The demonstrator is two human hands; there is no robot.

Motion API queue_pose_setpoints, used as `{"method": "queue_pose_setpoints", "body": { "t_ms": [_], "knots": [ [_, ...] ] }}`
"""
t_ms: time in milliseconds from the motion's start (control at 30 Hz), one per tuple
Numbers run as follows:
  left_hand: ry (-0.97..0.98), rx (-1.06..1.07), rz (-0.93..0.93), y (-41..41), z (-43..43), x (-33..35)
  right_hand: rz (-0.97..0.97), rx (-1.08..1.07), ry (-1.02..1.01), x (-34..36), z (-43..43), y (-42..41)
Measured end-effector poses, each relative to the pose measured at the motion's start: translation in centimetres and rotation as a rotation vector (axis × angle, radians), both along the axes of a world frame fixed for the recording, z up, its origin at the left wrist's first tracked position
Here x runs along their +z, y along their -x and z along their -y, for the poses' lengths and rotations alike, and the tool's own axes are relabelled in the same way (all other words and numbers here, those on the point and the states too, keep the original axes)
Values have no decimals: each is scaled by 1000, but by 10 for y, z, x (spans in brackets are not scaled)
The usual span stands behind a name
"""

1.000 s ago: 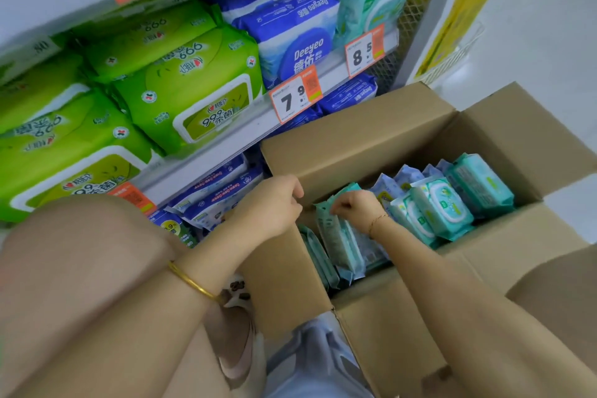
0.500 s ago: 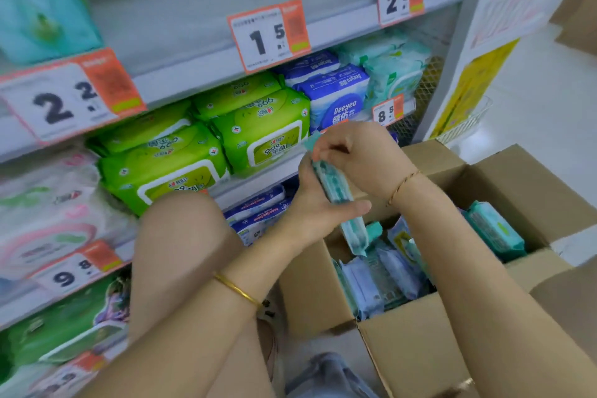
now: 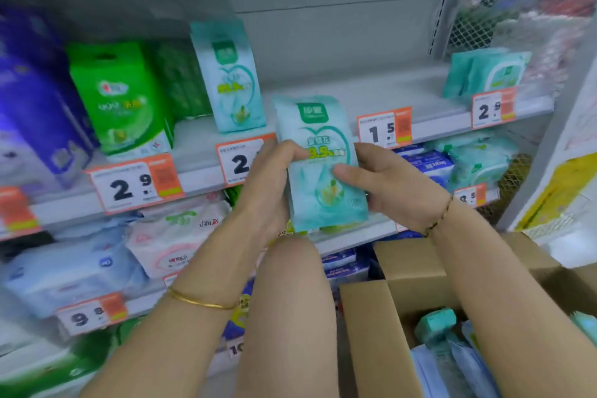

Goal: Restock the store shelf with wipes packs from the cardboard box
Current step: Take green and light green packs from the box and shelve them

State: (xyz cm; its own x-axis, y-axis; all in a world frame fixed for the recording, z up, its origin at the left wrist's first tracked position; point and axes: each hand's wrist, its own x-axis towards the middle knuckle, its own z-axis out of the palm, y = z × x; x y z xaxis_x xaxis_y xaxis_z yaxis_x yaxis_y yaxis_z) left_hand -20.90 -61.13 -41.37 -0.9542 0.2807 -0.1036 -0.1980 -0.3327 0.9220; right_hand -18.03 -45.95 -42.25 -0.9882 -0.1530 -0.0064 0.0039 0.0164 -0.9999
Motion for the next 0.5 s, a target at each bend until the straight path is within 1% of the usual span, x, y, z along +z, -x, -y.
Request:
{"method": "queue_pose_setpoints", "body": {
  "t_ms": [67,167,300,400,500],
  "knots": [
    [72,53,-110,9,14,14,-15,1,11,14,12,12],
    [205,94,-281,28,34,35,-56,-62,29,39,29,38],
    [406,249,-457,67,61,56,-127,-122,-11,66,62,82],
    [508,391,-553,96,74,61,-245,-222,-112,76,84,115],
    [636,530,-583,117,78,54,-307,-302,-267,74,99,141]
  ]
}}
